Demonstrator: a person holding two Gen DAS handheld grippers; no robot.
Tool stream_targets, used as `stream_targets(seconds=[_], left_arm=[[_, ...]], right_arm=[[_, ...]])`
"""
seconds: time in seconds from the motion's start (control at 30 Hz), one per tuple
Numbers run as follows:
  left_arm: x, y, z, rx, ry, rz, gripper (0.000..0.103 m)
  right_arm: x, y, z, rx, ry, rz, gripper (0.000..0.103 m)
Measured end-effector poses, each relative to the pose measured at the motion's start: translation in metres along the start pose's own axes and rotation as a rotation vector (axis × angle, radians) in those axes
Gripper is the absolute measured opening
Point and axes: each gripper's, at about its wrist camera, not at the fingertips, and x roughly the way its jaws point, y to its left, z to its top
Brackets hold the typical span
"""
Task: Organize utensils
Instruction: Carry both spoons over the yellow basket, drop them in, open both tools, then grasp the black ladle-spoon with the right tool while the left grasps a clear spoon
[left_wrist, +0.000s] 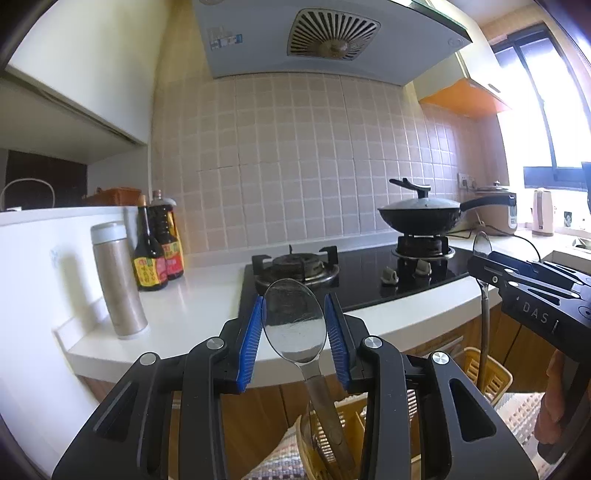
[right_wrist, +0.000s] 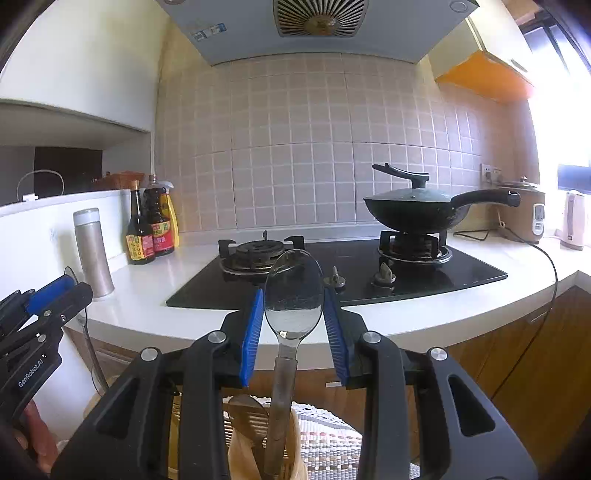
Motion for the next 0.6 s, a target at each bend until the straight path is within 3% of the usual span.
stream_targets(seconds=[0.23,0.27,0.37,0.6], left_arm=[[0.001,-0.001,-0.009,0.005,0.024,-0.02,0.034],[0.0,-0.001,-0.011,0.004,0.032,-0.029,0.036],[-0.007,-0.001,-0.012,0.002,0.031,-0.033,0.044],[-0.04,0.008,-0.002,-0.049,0.046,-0.08,0.049]], right_arm=[[-0.006,-0.002,-0.013,0.009,0.012,-0.003,0.031],[-0.007,-0.003,-0.015,0.024,0.021,0.014,0.033],[-0.019,-0.008,-0.018,0.051,0.038,0.06,0.056],[-0.057,-0.001,-0.016,0.001,0.07,0.086,0.056]])
